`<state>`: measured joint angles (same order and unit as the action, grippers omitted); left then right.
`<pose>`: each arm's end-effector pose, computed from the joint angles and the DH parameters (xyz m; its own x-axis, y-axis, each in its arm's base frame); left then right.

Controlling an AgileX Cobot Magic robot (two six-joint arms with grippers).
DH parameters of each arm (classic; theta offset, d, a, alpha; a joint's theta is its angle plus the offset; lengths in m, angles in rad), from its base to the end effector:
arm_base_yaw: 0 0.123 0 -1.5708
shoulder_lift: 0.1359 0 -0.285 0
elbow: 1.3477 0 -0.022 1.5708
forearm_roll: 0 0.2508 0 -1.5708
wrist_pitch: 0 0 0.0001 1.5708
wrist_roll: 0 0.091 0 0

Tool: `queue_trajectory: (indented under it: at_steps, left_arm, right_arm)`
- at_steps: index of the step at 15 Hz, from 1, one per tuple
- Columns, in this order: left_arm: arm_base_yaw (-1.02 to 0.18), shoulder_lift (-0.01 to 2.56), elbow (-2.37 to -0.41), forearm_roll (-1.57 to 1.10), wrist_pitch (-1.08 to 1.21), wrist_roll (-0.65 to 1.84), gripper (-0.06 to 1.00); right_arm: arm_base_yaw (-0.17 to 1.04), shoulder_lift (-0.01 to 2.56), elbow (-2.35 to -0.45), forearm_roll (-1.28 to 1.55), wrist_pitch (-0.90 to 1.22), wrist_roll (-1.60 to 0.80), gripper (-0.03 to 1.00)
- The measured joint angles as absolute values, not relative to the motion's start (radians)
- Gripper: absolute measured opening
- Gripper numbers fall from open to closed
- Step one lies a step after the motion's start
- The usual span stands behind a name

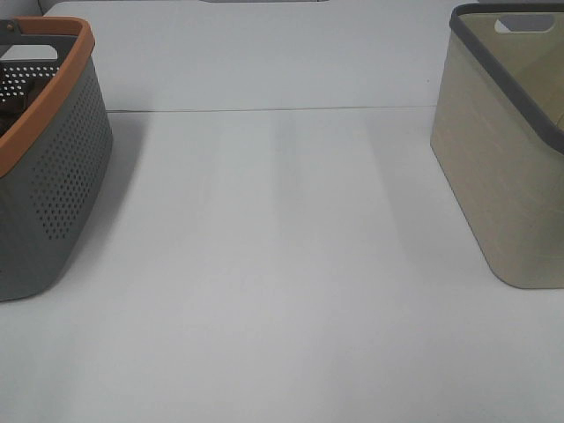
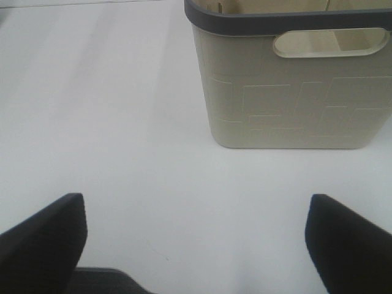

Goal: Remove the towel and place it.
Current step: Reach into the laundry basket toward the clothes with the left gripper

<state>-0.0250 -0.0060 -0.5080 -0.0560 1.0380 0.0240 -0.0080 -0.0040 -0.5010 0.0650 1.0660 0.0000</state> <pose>-0.0060 -0.0042 0.2814 -0.4226 0.0061 -0.9063 0.0668 0.9975 -0.0244 -0.0058 0.0052 0.2773 -0.4566 0.0351 -0.8890 -0.0283 0.9981 0.0539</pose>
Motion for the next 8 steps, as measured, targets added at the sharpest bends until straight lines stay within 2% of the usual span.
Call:
queue_trajectory:
  at_steps: [8]
  left_arm:
    - [-0.025,-0.006,-0.508,-0.056,1.038,0.024,0.99]
  right_arm:
    - [-0.008,-0.004,-0.501,0.065,1.066,0.000,0.90]
